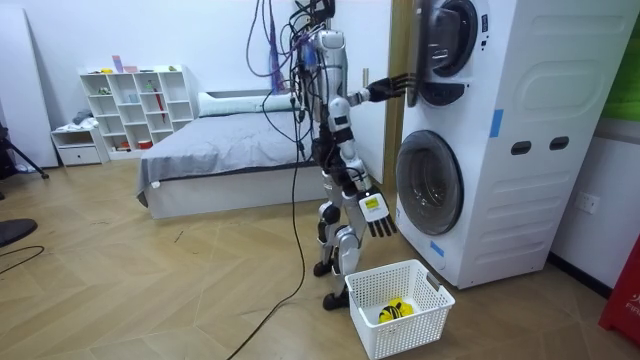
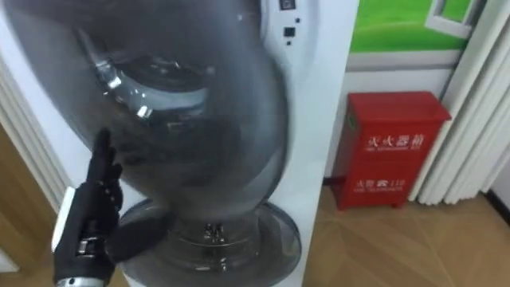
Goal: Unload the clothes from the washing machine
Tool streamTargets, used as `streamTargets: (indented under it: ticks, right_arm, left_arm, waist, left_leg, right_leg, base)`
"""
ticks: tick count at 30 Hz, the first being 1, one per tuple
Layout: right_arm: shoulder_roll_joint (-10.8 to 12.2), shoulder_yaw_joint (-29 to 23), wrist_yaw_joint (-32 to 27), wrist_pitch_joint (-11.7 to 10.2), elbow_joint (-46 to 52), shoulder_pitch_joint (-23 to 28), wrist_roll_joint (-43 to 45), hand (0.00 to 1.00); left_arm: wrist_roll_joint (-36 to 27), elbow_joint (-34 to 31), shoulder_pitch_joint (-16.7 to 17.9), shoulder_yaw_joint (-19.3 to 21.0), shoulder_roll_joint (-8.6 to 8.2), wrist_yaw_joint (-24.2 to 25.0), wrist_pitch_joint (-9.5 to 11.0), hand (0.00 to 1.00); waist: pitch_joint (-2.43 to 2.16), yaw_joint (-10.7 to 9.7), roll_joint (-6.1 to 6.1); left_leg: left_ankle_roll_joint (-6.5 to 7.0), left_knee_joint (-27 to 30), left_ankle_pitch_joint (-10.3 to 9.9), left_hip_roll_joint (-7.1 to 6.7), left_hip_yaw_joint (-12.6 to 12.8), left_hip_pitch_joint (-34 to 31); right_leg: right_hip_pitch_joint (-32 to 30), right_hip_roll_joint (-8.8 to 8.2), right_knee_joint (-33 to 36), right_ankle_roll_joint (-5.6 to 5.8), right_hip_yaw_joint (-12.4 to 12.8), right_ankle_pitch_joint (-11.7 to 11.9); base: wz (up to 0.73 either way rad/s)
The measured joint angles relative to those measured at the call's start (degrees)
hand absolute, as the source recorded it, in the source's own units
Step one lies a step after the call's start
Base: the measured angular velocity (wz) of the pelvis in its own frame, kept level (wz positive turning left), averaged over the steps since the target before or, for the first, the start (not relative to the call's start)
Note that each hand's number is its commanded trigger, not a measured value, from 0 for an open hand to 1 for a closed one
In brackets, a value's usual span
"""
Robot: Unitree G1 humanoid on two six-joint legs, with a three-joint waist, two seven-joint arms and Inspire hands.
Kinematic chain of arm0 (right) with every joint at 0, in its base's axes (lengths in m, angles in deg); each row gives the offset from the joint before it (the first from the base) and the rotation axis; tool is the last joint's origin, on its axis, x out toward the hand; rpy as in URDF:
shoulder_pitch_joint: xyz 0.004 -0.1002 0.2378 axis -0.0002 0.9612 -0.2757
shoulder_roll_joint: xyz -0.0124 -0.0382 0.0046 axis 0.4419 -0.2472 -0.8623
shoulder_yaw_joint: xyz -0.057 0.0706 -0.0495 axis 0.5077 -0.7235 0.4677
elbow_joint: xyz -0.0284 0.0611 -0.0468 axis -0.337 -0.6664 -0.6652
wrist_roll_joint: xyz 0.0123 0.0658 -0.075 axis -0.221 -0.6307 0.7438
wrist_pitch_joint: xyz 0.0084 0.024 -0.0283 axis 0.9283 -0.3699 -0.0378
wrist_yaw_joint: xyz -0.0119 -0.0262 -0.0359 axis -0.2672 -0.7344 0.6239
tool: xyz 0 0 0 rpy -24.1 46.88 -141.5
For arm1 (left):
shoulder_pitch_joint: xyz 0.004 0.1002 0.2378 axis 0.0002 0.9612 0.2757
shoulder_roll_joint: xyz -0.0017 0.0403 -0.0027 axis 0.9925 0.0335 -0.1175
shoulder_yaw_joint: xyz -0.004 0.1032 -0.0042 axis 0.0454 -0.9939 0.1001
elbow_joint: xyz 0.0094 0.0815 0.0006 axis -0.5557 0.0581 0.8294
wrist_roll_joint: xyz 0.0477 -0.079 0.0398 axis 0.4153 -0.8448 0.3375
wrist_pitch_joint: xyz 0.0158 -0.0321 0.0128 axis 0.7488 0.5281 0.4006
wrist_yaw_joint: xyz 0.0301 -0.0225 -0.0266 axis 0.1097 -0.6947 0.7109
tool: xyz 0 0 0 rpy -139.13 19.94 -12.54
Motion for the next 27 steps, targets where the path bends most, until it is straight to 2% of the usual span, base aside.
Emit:
streamTargets:
  ticks: [3,7,9,10,13,16,17,18,19,20,21,22,23,24,25,27]
  right_arm:
    - [0.1,2.6,0.1,-0.6,0.3,-0.9,0.0,0.0]
    - [0.1,4.4,0.2,-0.8,2.1,-1.7,1.4,0.0]
    - [0.0,4.4,0.2,-1.2,2.5,-1.6,1.4,0.0]
    - [0.0,4.4,0.1,-1.2,2.7,-1.6,1.4,0.0]
    - [-0.1,4.4,0.1,-1.2,3.0,-1.1,1.4,0.0]
    - [-0.1,4.0,0.1,-1.1,5.3,-0.1,2.0,0.0]
    - [-0.3,3.9,0.3,-1.0,5.9,0.3,2.5,0.0]
    - [-0.4,3.3,0.5,-0.8,6.3,0.7,2.8,0.0]
    - [-0.4,2.0,0.7,-0.4,6.3,1.3,2.9,0.0]
    - [-0.5,1.0,0.9,0.2,6.2,1.8,3.1,0.0]
    - [-0.5,0.8,1.0,0.4,6.2,2.2,3.1,0.0]
    - [-0.3,0.4,1.3,1.1,6.2,3.2,3.0,0.0]
    - [-0.2,-0.7,1.4,1.7,6.1,4.4,2.2,0.0]
    - [-0.2,-1.7,1.5,2.4,5.3,5.1,0.9,0.0]
    - [-0.3,-2.3,1.5,2.7,4.5,5.3,0.8,0.0]
    - [-0.9,-3.1,2.2,3.7,3.7,6.8,0.7,0.0]
  left_arm:
    - [0.2,2.7,-2.0,-3.1,0.61,1.6,0.0,0.0]
    - [2.5,4.5,-5.1,-4.8,0.59,2.4,0.0,0.0]
    - [4.3,5.5,-6.5,-5.1,0.93,2.9,0.1,0.0]
    - [5.5,5.8,-5.6,-5.5,1.91,3.0,1.6,0.0]
    - [8.0,8.4,-5.7,-4.9,3.03,3.1,4.2,0.0]
    - [9.9,15.3,-6.6,-3.8,2.46,3.0,7.0,0.0]
    - [10.5,20.8,-7.8,-3.8,2.38,3.0,8.2,0.0]
    - [10.8,23.8,-8.2,-3.7,2.28,3.1,8.4,0.0]
    - [10.9,31.1,-9.0,-3.0,1.82,3.1,8.1,0.0]
    - [10.9,41.8,-9.5,-1.1,0.68,3.2,6.5,0.0]
    - [10.9,46.8,-9.5,0.2,0.34,3.2,5.3,0.0]
    - [10.9,56.9,-9.2,4.1,0.21,3.3,2.3,0.0]
    - [10.7,65.1,-7.6,9.4,0.56,3.0,-0.3,0.0]
    - [10.3,71.6,-5.7,14.0,1.51,2.0,-2.2,0.0]
    - [10.2,74.1,-4.6,15.7,1.92,1.2,-2.9,0.0]
    - [10.3,79.6,-0.1,19.7,2.51,-1.4,-4.6,0.0]
  waist:
    - [0.3,0.0,-0.04]
    - [0.67,0.0,0.18]
    - [0.7,0.0,0.09]
    - [0.73,0.4,0.02]
    - [0.7,0.6,0.11]
    - [0.64,0.6,0.35]
    - [0.45,1.2,0.69]
    - [0.02,1.5,1.09]
    - [-0.06,1.4,1.76]
    - [-0.29,1.5,2.32]
    - [-0.3,1.9,2.44]
    - [-0.39,2.0,2.25]
    - [-0.58,2.1,2.47]
    - [-0.48,2.1,1.71]
    - [-0.47,2.2,1.44]
    - [-0.78,4.1,0.98]
  left_leg:
    - [-0.48,-0.6,-0.5,0.0,0.0,0.3]
    - [-0.89,-1.4,-0.8,0.08,0.0,0.4]
    - [-0.97,-1.6,-0.9,0.01,0.0,0.4]
    - [-0.97,-1.6,-0.9,-0.04,0.0,0.5]
    - [-1.04,-1.6,-0.9,-0.12,0.0,0.8]
    - [-1.25,-1.8,-1.2,0.01,0.4,1.7]
    - [-1.28,-2.2,-1.2,0.08,0.9,2.5]
    - [-1.31,-2.6,-1.3,0.14,1.1,2.9]
    - [-1.31,-3.0,-1.5,0.21,1.2,4.1]
    - [-1.26,-3.7,-1.7,0.28,1.3,4.9]
    - [-1.34,-3.8,-1.8,0.41,1.4,5.2]
    - [-1.64,-3.8,-2.0,0.86,2.0,5.4]
    - [-1.97,-3.7,-2.2,1.25,2.4,5.4]
    - [-2.18,-3.7,-2.3,1.52,2.6,5.3]
    - [-2.32,-3.7,-2.4,1.62,2.6,5.3]
    - [-2.58,-3.5,-3.0,1.86,2.8,5.4]
  right_leg:
    - [0.1,0.2,-0.2,-0.14,0.3,-0.7]
    - [-0.1,0.6,-1.5,-0.18,1.5,-0.8]
    - [0.0,0.6,-1.9,-0.18,1.8,-0.8]
    - [0.0,0.62,-2.0,-0.18,2.4,-0.8]
    - [0.1,0.68,-2.0,-0.18,2.8,-0.8]
    - [0.6,0.8,-2.4,-0.17,2.9,-0.8]
    - [1.3,0.89,-2.7,-0.16,3.0,-0.8]
    - [1.4,0.93,-2.9,-0.16,3.1,-0.8]
    - [2.1,1.04,-2.9,-0.1,3.3,-0.8]
    - [2.3,1.36,-2.7,-0.06,4.1,-0.8]
    - [2.3,1.61,-2.7,0.0,4.7,-0.8]
    - [2.2,2.13,-2.8,-0.07,5.4,-0.7]
    - [2.0,2.59,-2.9,-0.7,5.9,-0.3]
    - [1.9,2.87,-3.0,-0.87,5.9,-0.2]
    - [1.9,2.96,-3.2,-0.97,5.9,-0.2]
    - [2.3,3.17,-3.9,-1.11,5.9,-0.1]
  base:
    - [-0.03]
    - [-0.13]
    - [-0.14]
    - [-0.15]
    - [-0.09]
    - [-0.12]
    - [-0.14]
    - [-0.21]
    - [-0.28]
    - [-0.33]
    - [-0.42]
    - [-0.4]
    - [-0.29]
    - [-0.11]
    - [-0.06]
    - [-0.09]
